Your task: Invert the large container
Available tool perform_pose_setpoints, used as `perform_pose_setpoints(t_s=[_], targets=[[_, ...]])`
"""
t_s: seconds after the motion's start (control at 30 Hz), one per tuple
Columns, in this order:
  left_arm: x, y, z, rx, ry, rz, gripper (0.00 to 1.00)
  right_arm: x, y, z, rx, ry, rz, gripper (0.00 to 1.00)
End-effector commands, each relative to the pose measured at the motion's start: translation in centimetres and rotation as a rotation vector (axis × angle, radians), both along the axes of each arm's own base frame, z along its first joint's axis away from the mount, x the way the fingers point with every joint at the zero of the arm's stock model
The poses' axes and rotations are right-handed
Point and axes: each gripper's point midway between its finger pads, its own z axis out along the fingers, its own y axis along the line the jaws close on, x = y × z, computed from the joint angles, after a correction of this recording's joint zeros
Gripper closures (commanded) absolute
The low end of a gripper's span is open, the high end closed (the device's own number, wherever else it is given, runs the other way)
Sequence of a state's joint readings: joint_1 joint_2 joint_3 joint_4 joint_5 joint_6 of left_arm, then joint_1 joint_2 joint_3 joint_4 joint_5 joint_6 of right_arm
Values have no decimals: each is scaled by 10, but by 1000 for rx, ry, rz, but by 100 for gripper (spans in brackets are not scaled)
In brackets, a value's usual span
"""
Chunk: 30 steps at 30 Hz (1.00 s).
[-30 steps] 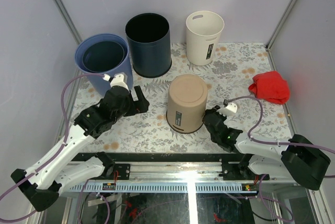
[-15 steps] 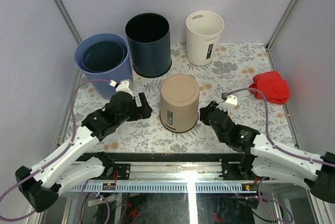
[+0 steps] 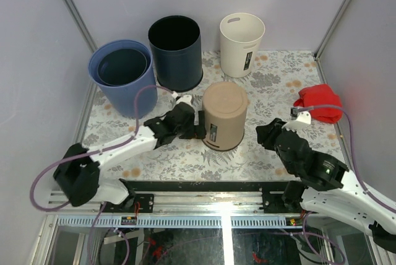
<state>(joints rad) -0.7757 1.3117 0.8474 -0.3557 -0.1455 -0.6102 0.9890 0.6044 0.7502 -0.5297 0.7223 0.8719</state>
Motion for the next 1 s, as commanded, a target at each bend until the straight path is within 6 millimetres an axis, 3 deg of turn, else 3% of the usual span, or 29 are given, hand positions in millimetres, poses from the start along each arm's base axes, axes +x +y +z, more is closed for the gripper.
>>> perform_pose_setpoints(t_s=[0.0,0.17,0.33,0.53,0.73,0.87,0.97], targets=[[40,-58,34,-96,-128,-60,7,-8,-22,12,-38,-4,-27,60],[70,-106,23,-85,-121,-115,7,-13,-33,18,-4,-11,-52,60],[98,-156,-1,-87,-92,-161,7,-14,-45,31,-1,-30,-91,59],[123,-192,3,-110,-117,-177,7,-9,-44,41,-51,-27,-103,57],[121,-177,24,-78,-137,-161,6,5,-20,31,-91,-16,-85,54],[107,-148,48,-61,-148,-139,5,18,1,20,-111,-15,-73,51],[100,-114,70,-48,-168,-98,4,28,17,13,-123,-11,-65,50]])
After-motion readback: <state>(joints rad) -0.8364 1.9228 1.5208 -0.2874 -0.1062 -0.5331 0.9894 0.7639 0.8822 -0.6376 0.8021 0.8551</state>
